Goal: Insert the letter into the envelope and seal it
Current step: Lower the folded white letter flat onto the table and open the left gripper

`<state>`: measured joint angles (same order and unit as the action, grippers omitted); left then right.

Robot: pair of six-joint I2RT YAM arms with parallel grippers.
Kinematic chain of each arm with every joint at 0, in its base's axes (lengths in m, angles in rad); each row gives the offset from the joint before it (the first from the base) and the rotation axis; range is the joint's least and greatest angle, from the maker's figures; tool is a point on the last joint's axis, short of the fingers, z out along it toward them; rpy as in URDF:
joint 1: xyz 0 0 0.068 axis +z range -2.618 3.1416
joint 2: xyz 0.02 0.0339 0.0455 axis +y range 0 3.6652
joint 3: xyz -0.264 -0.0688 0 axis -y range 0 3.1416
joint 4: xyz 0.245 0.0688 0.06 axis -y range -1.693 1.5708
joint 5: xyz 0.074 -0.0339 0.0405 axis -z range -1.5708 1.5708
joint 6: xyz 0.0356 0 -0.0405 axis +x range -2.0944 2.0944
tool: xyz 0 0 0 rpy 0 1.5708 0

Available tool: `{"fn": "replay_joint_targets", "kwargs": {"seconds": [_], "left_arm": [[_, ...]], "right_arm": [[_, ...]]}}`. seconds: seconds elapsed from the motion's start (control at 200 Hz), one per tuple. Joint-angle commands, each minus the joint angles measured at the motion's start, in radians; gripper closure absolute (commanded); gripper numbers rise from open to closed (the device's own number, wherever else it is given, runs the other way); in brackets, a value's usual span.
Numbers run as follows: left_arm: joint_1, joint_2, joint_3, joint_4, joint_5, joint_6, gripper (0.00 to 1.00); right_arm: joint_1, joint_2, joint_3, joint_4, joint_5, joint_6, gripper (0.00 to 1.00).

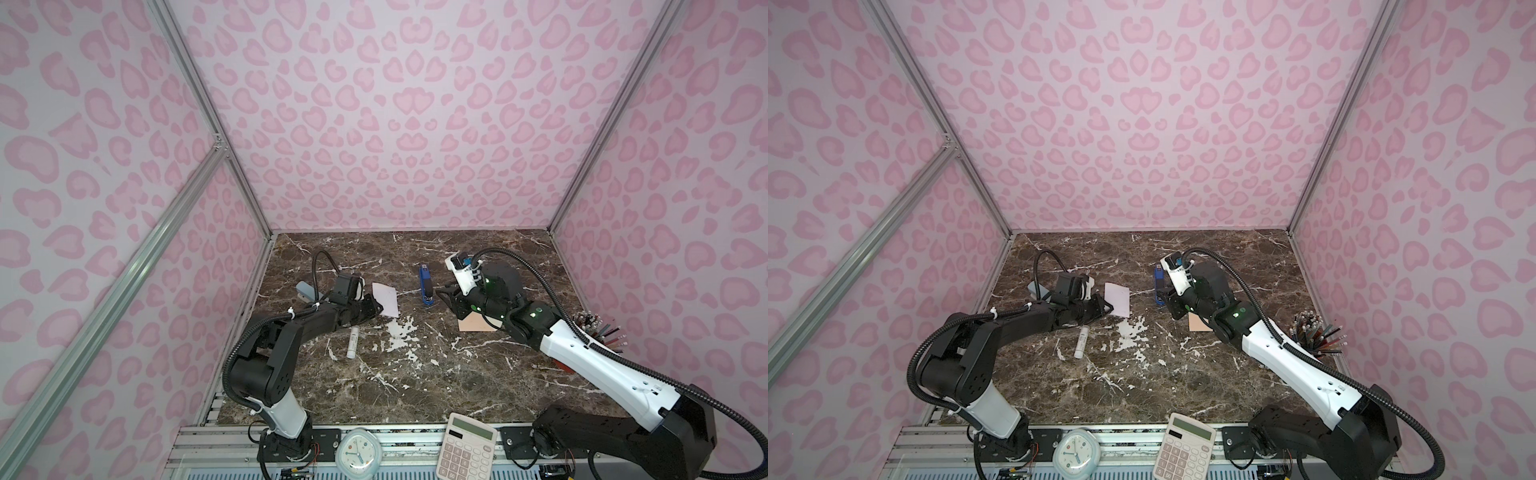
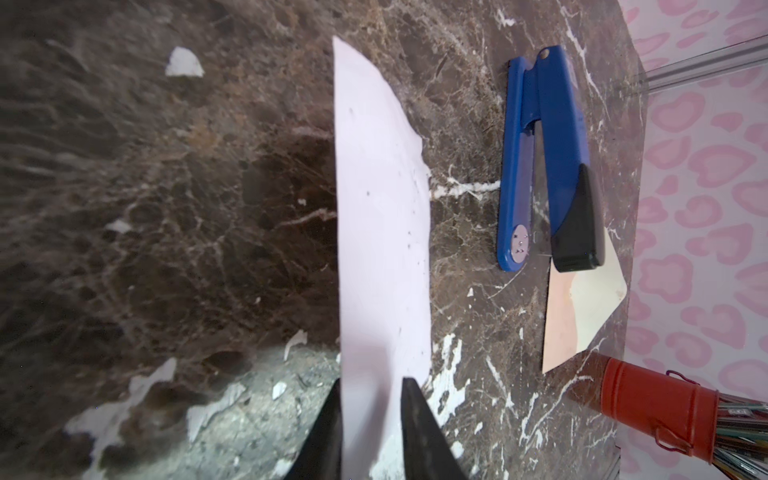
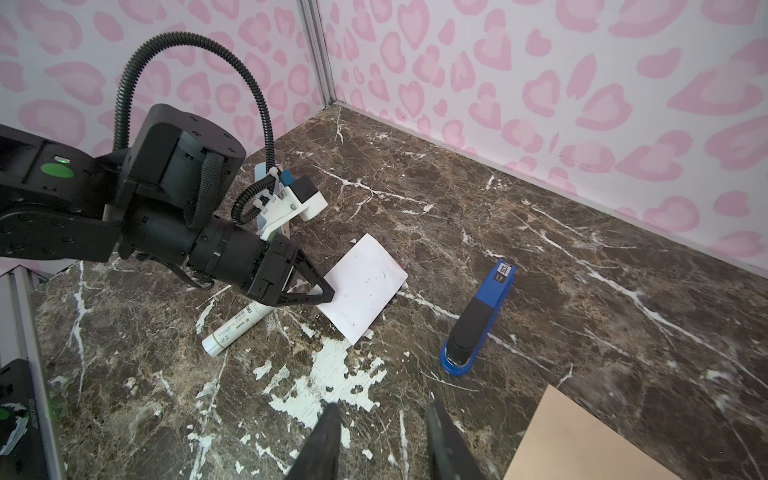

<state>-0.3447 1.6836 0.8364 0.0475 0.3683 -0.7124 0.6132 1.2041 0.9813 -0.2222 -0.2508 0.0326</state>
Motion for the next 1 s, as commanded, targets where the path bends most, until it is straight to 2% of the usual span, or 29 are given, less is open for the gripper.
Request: {"fn": "replay_joint_targets", "kwargs": {"seconds": [0.0, 0.06, 0.09, 0.265, 0.58, 0.71, 0.85, 0.91, 0.995], "left_arm": [[0.004, 0.004, 0.007, -0.030, -0.016, 0.017, 0.68], [0.004, -0.001, 0.013, -0.047, -0.020, 0.026, 0.65], [0.005, -0.004, 0.016, -0.053, -0.021, 0.029, 0.58], [0.006, -0.037, 0.019, -0.100, -0.038, 0.047, 0.45], [0.005, -0.189, 0.063, -0.250, -0.136, 0.171, 0.36], [0.003, -0.281, 0.089, -0.292, -0.169, 0.208, 0.34], [-0.023, -0.377, 0.121, -0.319, -0.198, 0.264, 0.29], [-0.046, -0.403, 0.141, -0.335, -0.216, 0.288, 0.19], [-0.102, -0.439, 0.162, -0.339, -0.246, 0.332, 0.16]], "right_arm": [[-0.002, 0.001, 0.005, -0.017, 0.022, -0.017, 0.63], [-0.006, -0.001, 0.005, -0.023, 0.027, -0.020, 0.63], [-0.007, -0.004, 0.005, -0.026, 0.029, -0.020, 0.63], [-0.024, -0.018, -0.001, -0.044, 0.069, -0.019, 0.62], [-0.095, -0.009, -0.011, -0.060, 0.110, 0.019, 0.62], [-0.149, 0.013, -0.010, -0.058, 0.176, 0.099, 0.61], [-0.249, 0.059, 0.002, -0.079, 0.238, 0.238, 0.61], [-0.295, 0.090, 0.015, -0.105, 0.250, 0.296, 0.60], [-0.346, 0.141, 0.038, -0.156, 0.248, 0.355, 0.59]]}}
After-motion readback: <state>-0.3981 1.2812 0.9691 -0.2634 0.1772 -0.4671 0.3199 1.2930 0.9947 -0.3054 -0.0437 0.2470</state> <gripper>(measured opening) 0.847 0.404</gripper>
